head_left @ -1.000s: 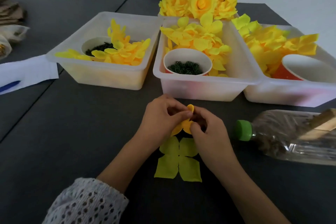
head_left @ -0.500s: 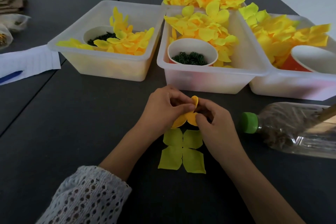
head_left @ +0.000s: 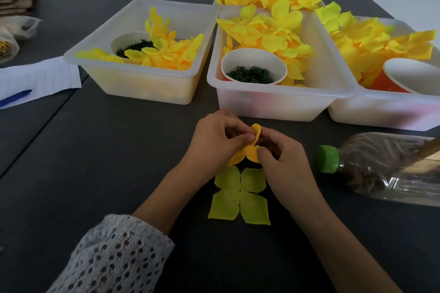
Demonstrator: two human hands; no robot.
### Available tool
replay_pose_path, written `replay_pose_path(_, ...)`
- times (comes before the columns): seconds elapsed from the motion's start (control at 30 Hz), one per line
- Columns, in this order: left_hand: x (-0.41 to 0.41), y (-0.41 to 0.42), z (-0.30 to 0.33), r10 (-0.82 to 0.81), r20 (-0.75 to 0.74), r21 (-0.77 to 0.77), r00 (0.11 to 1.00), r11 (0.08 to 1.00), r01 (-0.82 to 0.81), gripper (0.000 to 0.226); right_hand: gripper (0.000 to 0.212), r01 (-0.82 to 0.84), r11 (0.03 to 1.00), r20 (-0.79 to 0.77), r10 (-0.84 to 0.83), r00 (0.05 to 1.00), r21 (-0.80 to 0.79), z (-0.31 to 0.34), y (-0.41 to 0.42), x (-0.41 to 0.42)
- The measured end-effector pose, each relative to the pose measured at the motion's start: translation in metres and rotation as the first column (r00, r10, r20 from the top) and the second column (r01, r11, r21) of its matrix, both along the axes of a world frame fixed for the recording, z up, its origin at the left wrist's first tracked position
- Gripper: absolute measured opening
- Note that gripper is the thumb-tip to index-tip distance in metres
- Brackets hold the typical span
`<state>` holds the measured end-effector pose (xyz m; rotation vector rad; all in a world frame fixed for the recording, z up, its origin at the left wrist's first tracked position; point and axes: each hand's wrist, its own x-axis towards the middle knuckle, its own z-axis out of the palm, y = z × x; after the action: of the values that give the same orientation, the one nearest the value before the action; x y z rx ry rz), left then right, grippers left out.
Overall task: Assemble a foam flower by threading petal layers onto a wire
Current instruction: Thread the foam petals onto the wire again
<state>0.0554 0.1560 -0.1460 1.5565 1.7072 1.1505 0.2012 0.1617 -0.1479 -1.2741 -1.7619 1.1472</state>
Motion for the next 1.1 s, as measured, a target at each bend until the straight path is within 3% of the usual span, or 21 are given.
replay_pose_path(0.5,0.009,0.000,-0.005,-0.004,-0.116,0.094,0.993,0.995,0.015,0.006,0.036,0.000,1.000,-0.044,0.000,0.999,0.003,0.000,-0.001,-0.002)
replay_pose_path(0.67,0.012,0.000,-0.006,-0.025,-0.183,0.136,0.983,0.989,0.050,0.010,0.011,0.048,0.998,-0.181,-0.056,0.982,-0.046,0.000,0.002,-0.002)
replay_pose_path(0.73,0.016,-0.002,-0.006,-0.032,-0.213,0.179,0.976,0.981,0.071,0.010,0.003,0.076,0.996,-0.159,-0.081,0.984,-0.036,-0.001,0.004,-0.003)
replay_pose_path(1.1,0.024,-0.005,-0.004,0.029,-0.232,0.266,0.972,0.963,0.035,0.014,0.014,0.184,0.982,-0.123,-0.188,0.974,-0.043,0.000,0.005,-0.004)
